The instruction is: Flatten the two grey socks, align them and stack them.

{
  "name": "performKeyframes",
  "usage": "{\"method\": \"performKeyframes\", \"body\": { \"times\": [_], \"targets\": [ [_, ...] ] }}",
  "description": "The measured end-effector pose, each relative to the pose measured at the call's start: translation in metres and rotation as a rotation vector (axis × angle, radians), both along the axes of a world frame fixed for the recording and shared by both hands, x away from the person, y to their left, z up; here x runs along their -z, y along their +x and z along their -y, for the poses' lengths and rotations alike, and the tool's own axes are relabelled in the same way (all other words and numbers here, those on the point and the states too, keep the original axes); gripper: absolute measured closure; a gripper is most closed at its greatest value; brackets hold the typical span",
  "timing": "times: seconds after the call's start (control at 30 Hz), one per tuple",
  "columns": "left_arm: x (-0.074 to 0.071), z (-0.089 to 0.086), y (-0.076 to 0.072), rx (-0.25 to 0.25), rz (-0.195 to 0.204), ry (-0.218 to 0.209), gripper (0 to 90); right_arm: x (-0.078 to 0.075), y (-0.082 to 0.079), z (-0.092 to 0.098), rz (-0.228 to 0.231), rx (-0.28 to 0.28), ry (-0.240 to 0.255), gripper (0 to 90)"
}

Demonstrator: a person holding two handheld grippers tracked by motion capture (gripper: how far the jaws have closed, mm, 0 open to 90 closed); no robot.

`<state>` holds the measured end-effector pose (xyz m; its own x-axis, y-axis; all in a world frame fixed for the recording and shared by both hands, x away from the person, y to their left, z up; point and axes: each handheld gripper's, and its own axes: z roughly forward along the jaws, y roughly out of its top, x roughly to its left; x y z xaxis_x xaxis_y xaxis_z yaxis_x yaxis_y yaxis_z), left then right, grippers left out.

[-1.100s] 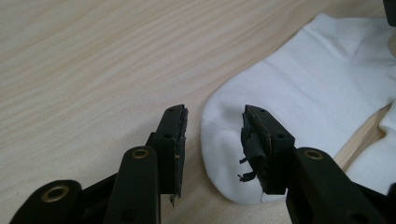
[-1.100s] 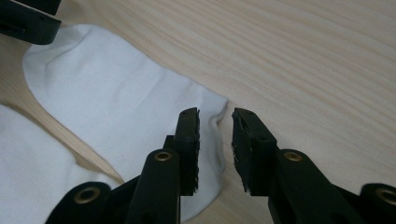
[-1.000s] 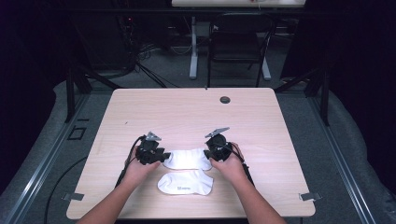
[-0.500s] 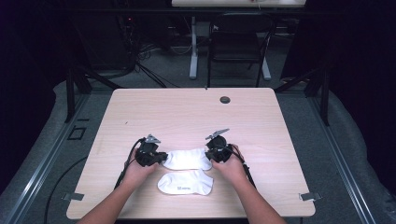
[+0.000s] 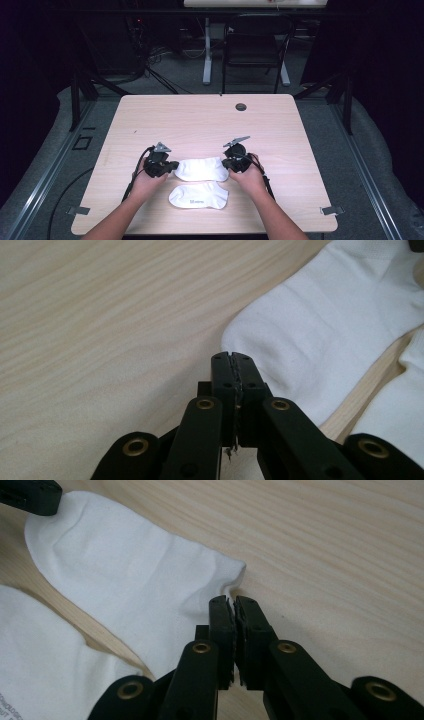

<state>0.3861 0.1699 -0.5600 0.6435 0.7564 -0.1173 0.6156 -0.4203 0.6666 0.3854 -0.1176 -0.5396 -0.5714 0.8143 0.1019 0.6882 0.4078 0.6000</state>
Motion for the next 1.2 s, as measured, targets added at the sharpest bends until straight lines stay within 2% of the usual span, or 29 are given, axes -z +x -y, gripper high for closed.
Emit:
{"method": "performKeyframes", "body": {
  "times": [0.03,0.1,0.17,0.23,0.3,0.47,0.53,0.57,0.67,0.73,0.77,1.0,1.2],
  "targets": [
    [-0.002,0.000,0.000,0.001,0.005,-0.001,89.9,0.000,0.000,0.000,0.012,0.017,0.015,86.9],
    [-0.007,0.000,0.000,-0.004,0.018,-0.016,89.9,-0.003,0.000,0.002,0.002,0.010,0.009,87.0],
    [-0.011,0.000,0.000,0.001,0.029,-0.015,89.9,-0.005,0.000,0.002,0.011,0.013,0.030,87.0],
    [-0.013,-0.001,-0.001,0.005,0.034,-0.023,89.9,-0.009,0.000,0.003,0.015,0.009,0.026,87.0],
    [-0.014,-0.002,-0.001,0.001,0.035,-0.025,89.9,-0.013,0.000,0.002,0.016,0.000,0.014,87.0],
    [-0.018,-0.005,-0.004,-0.001,0.039,-0.039,89.9,-0.020,-0.004,0.001,0.029,-0.014,0.019,87.1],
    [-0.019,-0.006,-0.005,0.003,0.039,-0.042,89.9,-0.021,-0.005,0.001,0.033,-0.014,0.021,87.1],
    [-0.021,-0.007,-0.006,0.007,0.039,-0.044,89.9,-0.024,-0.006,0.002,0.033,-0.020,0.039,87.0],
    [-0.022,-0.009,-0.008,0.010,0.040,-0.045,89.9,-0.028,-0.009,0.003,0.036,-0.028,0.038,87.0],
    [-0.024,-0.010,-0.010,0.014,0.039,-0.048,89.9,-0.029,-0.010,0.002,0.034,-0.024,0.050,87.0],
    [-0.025,-0.010,-0.013,0.014,0.037,-0.061,89.9,-0.033,-0.013,0.002,0.036,-0.040,0.037,87.0],
    [-0.032,-0.010,-0.024,0.034,0.040,-0.063,89.9,-0.038,-0.024,0.002,0.045,-0.063,0.031,87.0],
    [-0.038,-0.011,-0.034,0.055,0.045,-0.068,89.9,-0.041,-0.032,0.002,0.034,-0.077,0.041,87.1]
  ]
}}
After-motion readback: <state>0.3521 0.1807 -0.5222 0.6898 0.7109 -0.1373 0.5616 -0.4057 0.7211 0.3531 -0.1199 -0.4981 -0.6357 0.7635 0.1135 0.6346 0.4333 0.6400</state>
